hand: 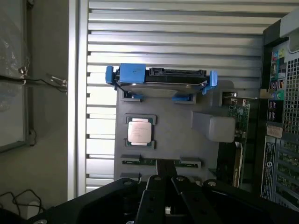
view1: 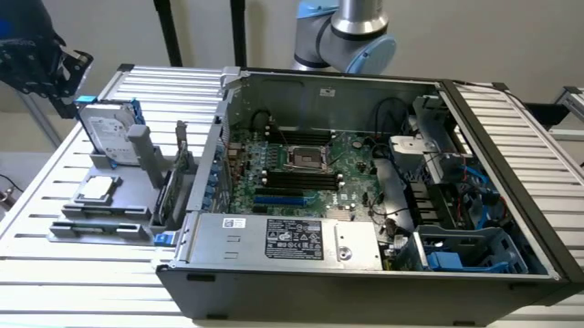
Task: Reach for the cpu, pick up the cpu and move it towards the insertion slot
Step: 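Pick up the cpu and move it towards the insertion slot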
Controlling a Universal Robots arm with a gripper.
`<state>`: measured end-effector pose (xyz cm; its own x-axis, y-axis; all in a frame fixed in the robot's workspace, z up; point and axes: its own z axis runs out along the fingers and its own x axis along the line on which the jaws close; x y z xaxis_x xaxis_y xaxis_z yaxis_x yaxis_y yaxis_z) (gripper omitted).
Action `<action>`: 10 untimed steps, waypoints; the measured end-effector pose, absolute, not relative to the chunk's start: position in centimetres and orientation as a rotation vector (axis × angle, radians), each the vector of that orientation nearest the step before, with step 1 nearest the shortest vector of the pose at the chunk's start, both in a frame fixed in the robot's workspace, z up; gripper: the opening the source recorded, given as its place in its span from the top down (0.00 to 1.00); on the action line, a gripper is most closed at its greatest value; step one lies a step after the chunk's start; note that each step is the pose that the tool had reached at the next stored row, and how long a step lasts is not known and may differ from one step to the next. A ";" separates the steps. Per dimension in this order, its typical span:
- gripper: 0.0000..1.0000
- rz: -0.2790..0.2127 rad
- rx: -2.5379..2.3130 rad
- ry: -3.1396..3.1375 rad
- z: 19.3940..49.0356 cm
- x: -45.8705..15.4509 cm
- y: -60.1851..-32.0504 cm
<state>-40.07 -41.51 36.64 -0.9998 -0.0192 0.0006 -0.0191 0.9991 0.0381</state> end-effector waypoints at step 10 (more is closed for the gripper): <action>0.89 -0.060 0.030 -3.144 36.4 -43.4 -40.2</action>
<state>-43.36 -40.17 36.36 -0.9998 -0.0192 -0.0033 -0.0193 0.9991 0.0382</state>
